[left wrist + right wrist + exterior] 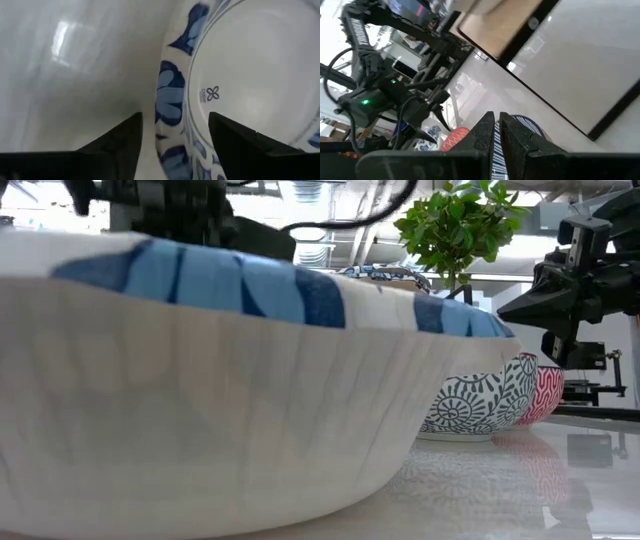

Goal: Place and stack bowls onto a shelf
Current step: Stack the white patterned bowl on top of the other white patterned bowl on the shelf

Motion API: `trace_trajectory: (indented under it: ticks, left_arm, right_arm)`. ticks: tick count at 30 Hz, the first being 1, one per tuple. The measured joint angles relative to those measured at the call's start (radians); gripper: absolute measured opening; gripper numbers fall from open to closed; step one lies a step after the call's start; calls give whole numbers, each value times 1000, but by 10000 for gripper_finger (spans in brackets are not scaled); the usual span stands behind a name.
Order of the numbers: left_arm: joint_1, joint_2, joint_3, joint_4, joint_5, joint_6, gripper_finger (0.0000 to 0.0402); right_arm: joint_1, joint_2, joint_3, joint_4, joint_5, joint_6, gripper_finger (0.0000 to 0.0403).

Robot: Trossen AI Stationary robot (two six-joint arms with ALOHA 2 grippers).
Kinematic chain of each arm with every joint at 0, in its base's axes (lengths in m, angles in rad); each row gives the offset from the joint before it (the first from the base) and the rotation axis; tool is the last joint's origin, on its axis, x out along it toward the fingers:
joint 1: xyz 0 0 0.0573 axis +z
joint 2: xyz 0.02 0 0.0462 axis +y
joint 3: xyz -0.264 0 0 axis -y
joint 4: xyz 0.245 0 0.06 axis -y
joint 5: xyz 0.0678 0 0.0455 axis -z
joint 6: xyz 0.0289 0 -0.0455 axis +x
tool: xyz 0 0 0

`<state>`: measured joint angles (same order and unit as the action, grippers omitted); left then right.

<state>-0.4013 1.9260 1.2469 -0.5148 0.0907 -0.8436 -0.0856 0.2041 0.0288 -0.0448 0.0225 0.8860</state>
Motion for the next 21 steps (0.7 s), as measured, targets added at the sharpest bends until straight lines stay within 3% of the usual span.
trace_trajectory:
  ticks: [3,10,21]
  left_arm:
    - [-2,6,0,-8,1,-41,164]
    - [0,-47,1,-28,29,-137,19]
    - [30,-244,0,-171,54,-345,2]
  right_arm:
    - [0,4,0,0,-2,8,57]
    - [0,6,0,0,-2,14,57]
    - [0,6,0,0,-3,-2,57]
